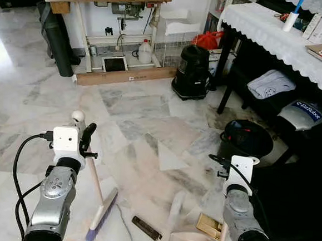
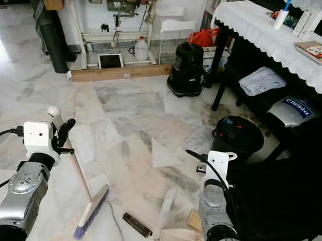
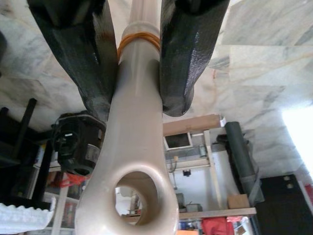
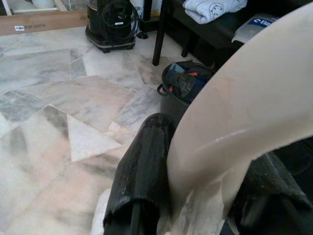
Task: Sweep floor
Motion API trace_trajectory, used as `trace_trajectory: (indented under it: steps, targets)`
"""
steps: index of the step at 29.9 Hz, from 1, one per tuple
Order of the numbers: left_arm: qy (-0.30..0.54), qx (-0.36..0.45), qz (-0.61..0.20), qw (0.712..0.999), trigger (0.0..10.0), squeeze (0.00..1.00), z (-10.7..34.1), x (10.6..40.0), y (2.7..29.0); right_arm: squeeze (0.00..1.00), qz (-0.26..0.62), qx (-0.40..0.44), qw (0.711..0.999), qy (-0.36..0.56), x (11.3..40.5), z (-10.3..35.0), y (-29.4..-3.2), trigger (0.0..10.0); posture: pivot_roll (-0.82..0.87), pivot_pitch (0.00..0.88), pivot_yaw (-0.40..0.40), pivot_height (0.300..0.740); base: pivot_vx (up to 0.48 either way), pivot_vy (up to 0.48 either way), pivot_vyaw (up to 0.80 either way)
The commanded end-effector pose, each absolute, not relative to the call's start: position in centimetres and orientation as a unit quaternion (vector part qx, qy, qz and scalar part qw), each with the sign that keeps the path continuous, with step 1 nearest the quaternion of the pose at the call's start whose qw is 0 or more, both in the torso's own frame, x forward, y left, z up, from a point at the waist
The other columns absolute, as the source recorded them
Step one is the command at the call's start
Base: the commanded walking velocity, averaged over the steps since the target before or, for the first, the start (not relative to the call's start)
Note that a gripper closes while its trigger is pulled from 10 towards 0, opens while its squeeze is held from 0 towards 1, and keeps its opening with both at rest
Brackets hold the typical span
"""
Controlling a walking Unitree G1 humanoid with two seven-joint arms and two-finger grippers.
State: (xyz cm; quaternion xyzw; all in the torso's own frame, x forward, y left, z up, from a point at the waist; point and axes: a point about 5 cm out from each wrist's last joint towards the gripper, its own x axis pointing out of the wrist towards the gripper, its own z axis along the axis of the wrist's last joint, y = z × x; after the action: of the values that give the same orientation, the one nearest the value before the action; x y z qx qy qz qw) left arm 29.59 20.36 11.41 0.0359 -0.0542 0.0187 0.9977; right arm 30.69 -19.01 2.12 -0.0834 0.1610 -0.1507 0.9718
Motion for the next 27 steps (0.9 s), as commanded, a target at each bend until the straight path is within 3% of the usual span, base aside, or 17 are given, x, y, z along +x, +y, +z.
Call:
trace_trajectory:
  steps: [1, 27]
  targets:
    - [-0.078, 0.036, 0.013, 0.996, 10.0, 0.0, 12.5, 29.66, 20.17, 0.0, -0.142, -0.081, 0.965, 0.205, 29.66, 0.59, -18.69, 10.0, 0.07, 0.037, -0.006, 0.74, 0.0, 0.0, 0.0]
    - [-0.057, 0.027, -0.013, 0.998, 10.0, 0.0, 12.1, 29.88, 19.66, 0.0, -0.171, 0.033, 0.937, 0.302, 30.1, 0.27, -19.45, 10.0, 0.06, 0.037, -0.003, 0.74, 0.0, 0.0, 0.0]
